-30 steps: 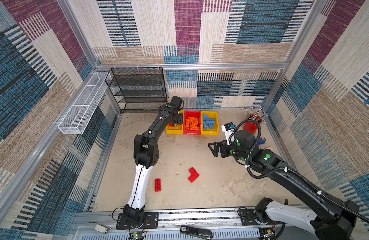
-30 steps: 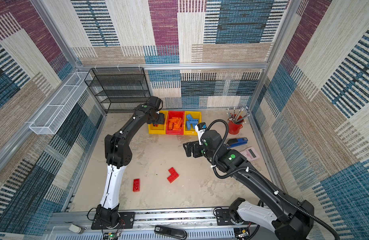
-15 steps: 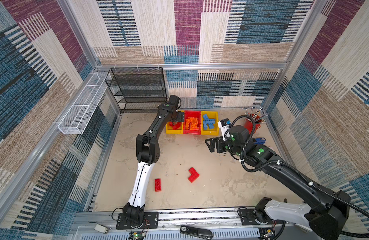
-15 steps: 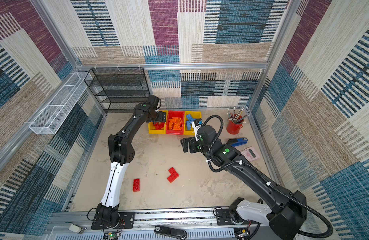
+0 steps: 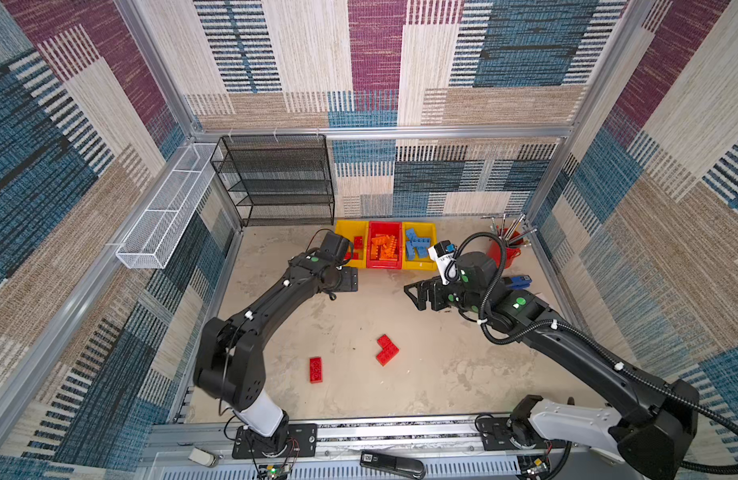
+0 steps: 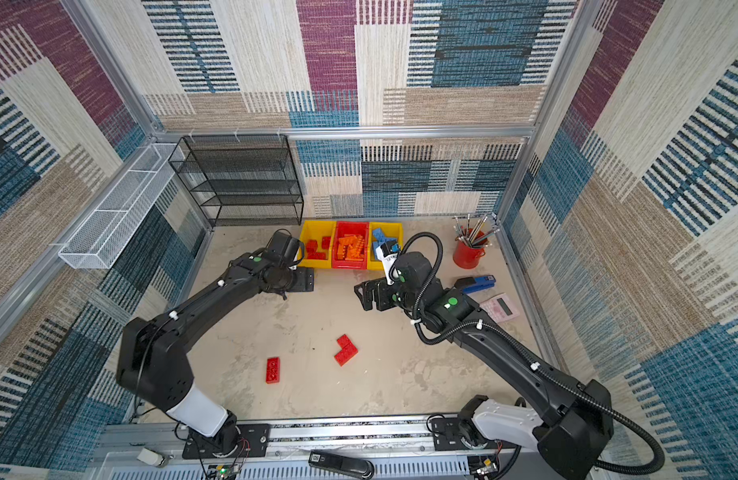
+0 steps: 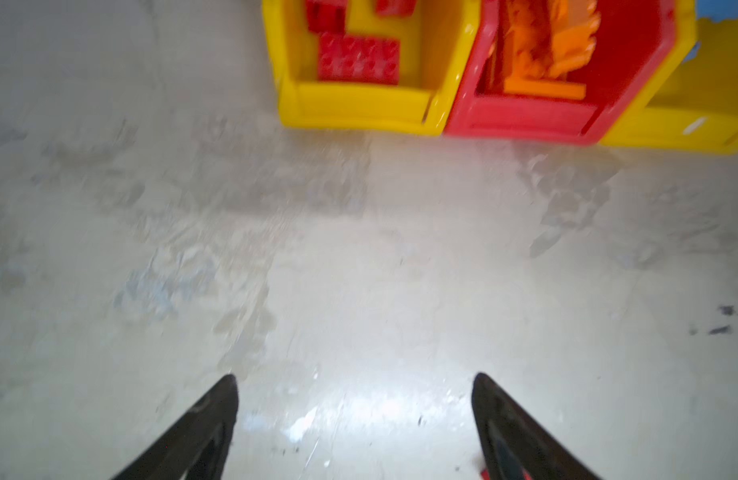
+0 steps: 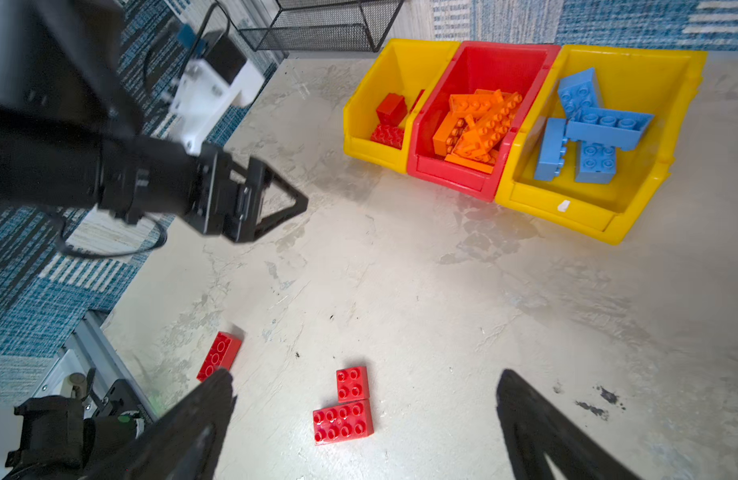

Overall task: Sort the legos into containers by color
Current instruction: 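Move the left gripper to another red 2x3 brick, grasp and lift it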

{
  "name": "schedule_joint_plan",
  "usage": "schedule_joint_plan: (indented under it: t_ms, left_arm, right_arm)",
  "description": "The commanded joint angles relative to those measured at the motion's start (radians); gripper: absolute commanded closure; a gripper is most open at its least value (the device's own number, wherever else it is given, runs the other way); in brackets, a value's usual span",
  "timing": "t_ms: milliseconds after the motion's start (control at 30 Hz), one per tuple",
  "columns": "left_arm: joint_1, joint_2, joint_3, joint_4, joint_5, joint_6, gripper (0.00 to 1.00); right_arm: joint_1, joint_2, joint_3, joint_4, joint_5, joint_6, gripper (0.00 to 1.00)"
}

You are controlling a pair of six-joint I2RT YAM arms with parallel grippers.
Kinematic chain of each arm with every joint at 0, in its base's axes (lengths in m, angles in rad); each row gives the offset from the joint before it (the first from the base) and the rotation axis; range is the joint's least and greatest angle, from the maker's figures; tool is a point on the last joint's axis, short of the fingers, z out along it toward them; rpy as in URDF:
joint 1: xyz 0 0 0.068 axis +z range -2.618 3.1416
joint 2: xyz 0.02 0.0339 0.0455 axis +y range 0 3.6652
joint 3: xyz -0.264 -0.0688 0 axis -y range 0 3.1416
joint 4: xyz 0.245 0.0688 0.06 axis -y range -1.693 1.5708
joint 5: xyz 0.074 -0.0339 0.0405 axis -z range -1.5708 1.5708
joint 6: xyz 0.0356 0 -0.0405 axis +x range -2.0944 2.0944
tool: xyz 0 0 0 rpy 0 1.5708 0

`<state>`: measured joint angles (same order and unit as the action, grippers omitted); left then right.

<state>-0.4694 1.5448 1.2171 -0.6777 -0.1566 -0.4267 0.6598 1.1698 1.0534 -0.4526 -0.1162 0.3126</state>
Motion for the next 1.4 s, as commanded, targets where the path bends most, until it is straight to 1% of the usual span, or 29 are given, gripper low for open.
schedule_joint_plan:
  t_ms: [0, 100, 200, 300, 400, 567, 733, 933, 1067, 1133, 1267, 1333, 1367]
  left_arm:
    - [-0.066, -0.141, -0.181, -0.014, -0.085, -0.16, 0.12]
    - [-0.136, -0.279, -0.315, -0.081, -0.157, -0.295, 0.12]
    - [-0.157, -0.391, -0.413, -0.122, -0.162, -0.377, 0.13]
    - [-0.174, -0.478, -0.479, -0.174, -0.173, -0.432, 0.13]
    - [-0.185, -0.548, -0.546, -0.173, -0.14, -0.473, 0.14]
    - [-0.211, -0.597, -0.636, -0.118, -0.082, -0.519, 0.17]
    - [-0.233, -0.556, -0.657, -0.093, -0.078, -0.526, 0.2]
    - [-0.236, -0.475, -0.699, -0.009, -0.051, -0.526, 0.32]
    - [-0.235, -0.426, -0.714, 0.018, -0.051, -0.524, 0.39]
    - [-0.236, -0.41, -0.717, 0.026, -0.054, -0.523, 0.47]
    - [-0.235, -0.379, -0.708, 0.038, -0.056, -0.519, 0.71]
    - [-0.235, -0.352, -0.677, 0.021, -0.068, -0.504, 0.79]
    - [-0.234, -0.338, -0.656, 0.011, -0.076, -0.493, 0.81]
  right_arm:
    - [0.003, 0.005, 0.003, 0.043, -0.046, -0.03, 0.01]
    - [0.006, -0.007, -0.008, 0.042, -0.068, -0.031, 0.01]
    - [0.011, -0.033, -0.029, 0.044, -0.093, -0.02, 0.01]
    - [0.029, -0.056, -0.044, 0.03, -0.101, -0.008, 0.01]
    - [0.05, -0.091, -0.07, 0.029, -0.101, 0.015, 0.01]
    - [0.066, -0.139, -0.102, 0.028, -0.094, 0.046, 0.01]
    - [0.081, -0.165, -0.108, 0.013, -0.08, 0.064, 0.01]
    - [0.085, -0.186, -0.118, 0.006, -0.068, 0.073, 0.01]
    - [0.086, -0.186, -0.121, 0.006, -0.06, 0.072, 0.01]
    - [0.086, -0.181, -0.122, 0.008, -0.06, 0.069, 0.01]
    - [0.085, -0.173, -0.126, 0.012, -0.052, 0.063, 0.01]
    - [0.085, -0.171, -0.127, 0.013, -0.042, 0.06, 0.01]
    - [0.085, -0.173, -0.128, 0.015, -0.036, 0.06, 0.01]
